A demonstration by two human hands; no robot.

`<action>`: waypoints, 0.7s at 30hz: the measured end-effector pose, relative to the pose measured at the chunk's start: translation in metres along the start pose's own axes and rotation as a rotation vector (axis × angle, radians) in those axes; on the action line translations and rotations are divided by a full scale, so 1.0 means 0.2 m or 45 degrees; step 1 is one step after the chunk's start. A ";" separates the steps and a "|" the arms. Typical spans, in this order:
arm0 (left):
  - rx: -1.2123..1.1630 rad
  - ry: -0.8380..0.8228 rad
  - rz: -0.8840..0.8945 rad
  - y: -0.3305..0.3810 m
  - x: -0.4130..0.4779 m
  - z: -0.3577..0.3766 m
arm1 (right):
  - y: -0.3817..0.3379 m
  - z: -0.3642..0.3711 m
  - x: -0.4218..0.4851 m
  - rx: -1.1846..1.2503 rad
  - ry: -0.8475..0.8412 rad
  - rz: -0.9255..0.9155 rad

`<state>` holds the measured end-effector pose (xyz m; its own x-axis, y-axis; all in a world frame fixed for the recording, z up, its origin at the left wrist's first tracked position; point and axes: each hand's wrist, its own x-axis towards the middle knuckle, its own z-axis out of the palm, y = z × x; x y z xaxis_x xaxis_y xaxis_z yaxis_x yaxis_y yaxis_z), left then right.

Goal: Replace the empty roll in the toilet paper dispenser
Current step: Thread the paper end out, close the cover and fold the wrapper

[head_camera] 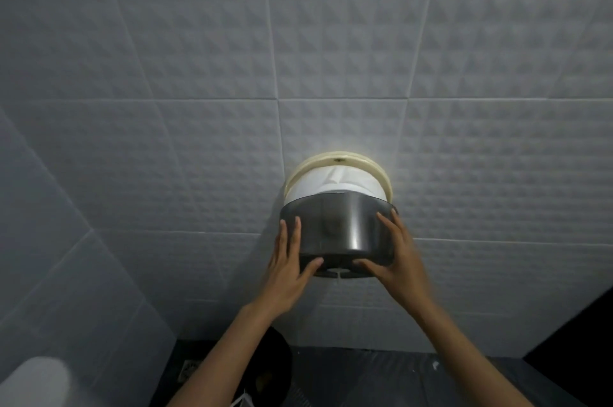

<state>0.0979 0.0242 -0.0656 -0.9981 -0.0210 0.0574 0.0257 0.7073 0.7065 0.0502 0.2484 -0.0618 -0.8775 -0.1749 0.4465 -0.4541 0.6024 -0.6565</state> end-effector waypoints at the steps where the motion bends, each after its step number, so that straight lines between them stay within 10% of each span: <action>1: -0.017 0.005 0.001 0.00 0.00 0.00 | 0.00 0.00 0.01 0.009 -0.005 0.004; 21: -0.069 0.113 -0.072 0.13 0.34 -0.11 | 0.00 0.06 0.33 0.126 0.104 0.165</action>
<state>0.0313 0.0253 -0.0278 -0.9893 -0.1238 0.0767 -0.0252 0.6642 0.7471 -0.0094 0.2269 -0.0395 -0.9162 -0.0346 0.3993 -0.3543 0.5352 -0.7668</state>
